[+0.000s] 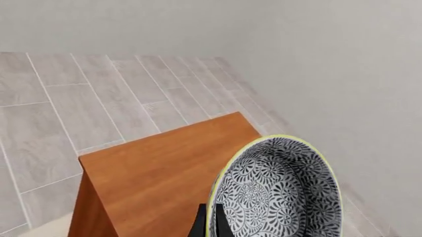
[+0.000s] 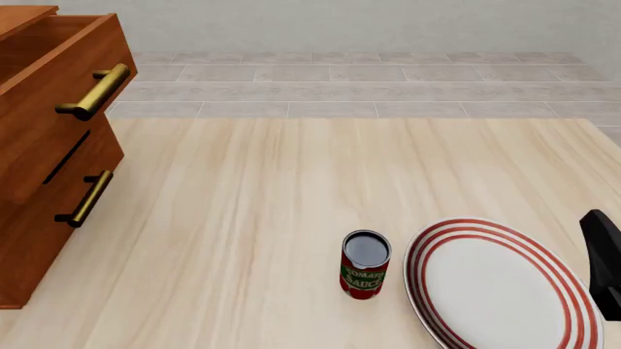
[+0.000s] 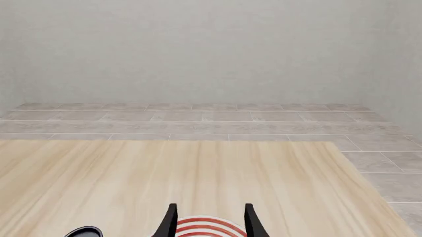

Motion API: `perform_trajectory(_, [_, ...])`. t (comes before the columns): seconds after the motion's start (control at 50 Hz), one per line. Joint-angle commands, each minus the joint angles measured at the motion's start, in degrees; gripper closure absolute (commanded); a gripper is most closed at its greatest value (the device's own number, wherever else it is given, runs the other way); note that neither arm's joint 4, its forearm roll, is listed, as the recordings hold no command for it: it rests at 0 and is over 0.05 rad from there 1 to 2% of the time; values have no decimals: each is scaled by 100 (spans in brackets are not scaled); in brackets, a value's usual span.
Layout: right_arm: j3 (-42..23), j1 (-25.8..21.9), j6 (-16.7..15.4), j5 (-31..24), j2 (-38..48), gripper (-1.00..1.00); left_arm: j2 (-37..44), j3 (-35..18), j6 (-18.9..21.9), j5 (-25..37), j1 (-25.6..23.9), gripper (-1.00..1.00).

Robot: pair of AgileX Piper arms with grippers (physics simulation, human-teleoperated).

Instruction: Put the bowl on top of the cabinet.

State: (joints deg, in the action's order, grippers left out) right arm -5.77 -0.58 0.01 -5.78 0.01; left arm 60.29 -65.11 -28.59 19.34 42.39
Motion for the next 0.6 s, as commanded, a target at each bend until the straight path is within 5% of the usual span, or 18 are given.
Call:
perform_trajectory(0.02, [0,0,0,1,0,-100,106,-10,85,-112,76,100])
perform_trajectory(0.6, [0,0,-1,-1,0,-100,420,141,265,-387,231,100])
